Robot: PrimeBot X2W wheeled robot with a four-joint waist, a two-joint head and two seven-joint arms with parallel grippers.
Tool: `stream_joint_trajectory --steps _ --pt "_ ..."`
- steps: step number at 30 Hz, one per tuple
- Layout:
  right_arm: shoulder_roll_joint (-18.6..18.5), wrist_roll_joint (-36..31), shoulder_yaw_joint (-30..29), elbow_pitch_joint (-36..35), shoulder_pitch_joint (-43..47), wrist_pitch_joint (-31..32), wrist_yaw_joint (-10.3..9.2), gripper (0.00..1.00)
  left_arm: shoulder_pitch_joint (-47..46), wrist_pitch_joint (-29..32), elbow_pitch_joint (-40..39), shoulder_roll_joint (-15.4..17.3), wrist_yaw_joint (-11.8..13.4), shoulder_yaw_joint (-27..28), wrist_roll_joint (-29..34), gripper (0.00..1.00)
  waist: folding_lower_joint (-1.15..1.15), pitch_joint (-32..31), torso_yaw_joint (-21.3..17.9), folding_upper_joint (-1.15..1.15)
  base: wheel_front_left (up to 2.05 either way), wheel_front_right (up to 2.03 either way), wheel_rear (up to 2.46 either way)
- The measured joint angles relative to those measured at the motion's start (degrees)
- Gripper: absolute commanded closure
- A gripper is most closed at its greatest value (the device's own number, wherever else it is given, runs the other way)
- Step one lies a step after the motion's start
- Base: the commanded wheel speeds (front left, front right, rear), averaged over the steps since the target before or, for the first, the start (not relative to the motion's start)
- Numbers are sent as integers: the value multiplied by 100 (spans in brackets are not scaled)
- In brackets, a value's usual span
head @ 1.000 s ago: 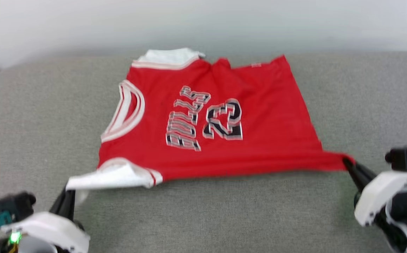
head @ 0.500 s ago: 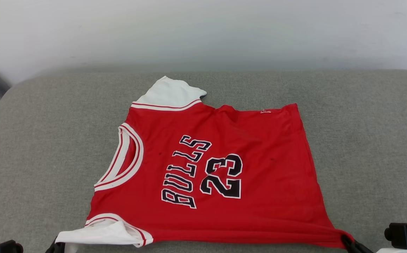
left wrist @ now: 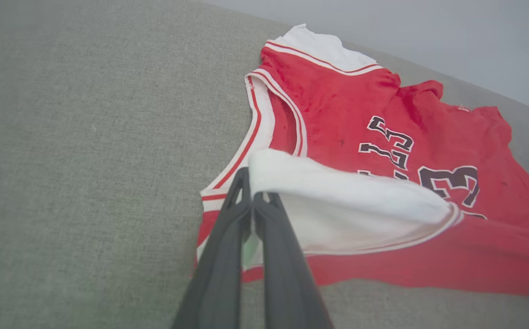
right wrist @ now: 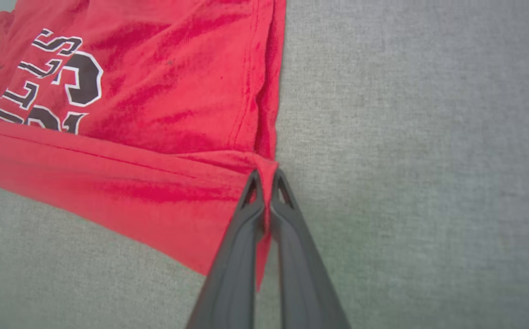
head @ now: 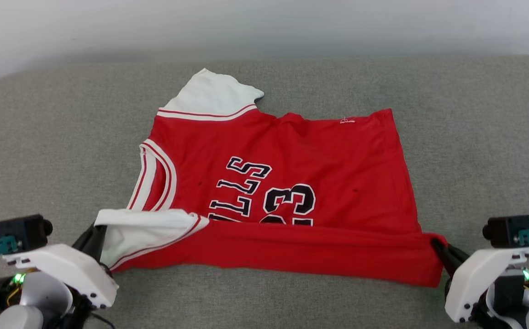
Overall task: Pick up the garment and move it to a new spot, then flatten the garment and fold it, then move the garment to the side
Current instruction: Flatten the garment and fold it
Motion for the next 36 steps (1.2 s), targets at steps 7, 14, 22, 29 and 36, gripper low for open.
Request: stream_joint_trajectory --steps 7,14,22,29,36 --pt "-157 16 252 734 -962 -202 0 100 -1022 120 754 -126 -353 -243 54 100 1 376 -39 0 0 0 0" --pt "-223 53 538 1443 -1613 -622 0 100 -1540 113 1568 -382 -621 -332 -66 100 1 652 -89 0 0 0 0" --pt "-271 163 904 2131 -1925 -1299 0 0 -1825 178 2407 -584 -953 -385 -319 0 1 721 -106 0 0 0 0" --pt "-459 132 1042 2011 -1680 -2303 -3 0 -1844 10 2636 -569 -1069 -280 -413 0 1 416 -90 0 0 0 0" --pt "-444 -215 713 1300 -1043 -3110 -3 0 -1510 114 2304 -193 -975 -37 -549 0 0 -60 -180 0 0 0 0"
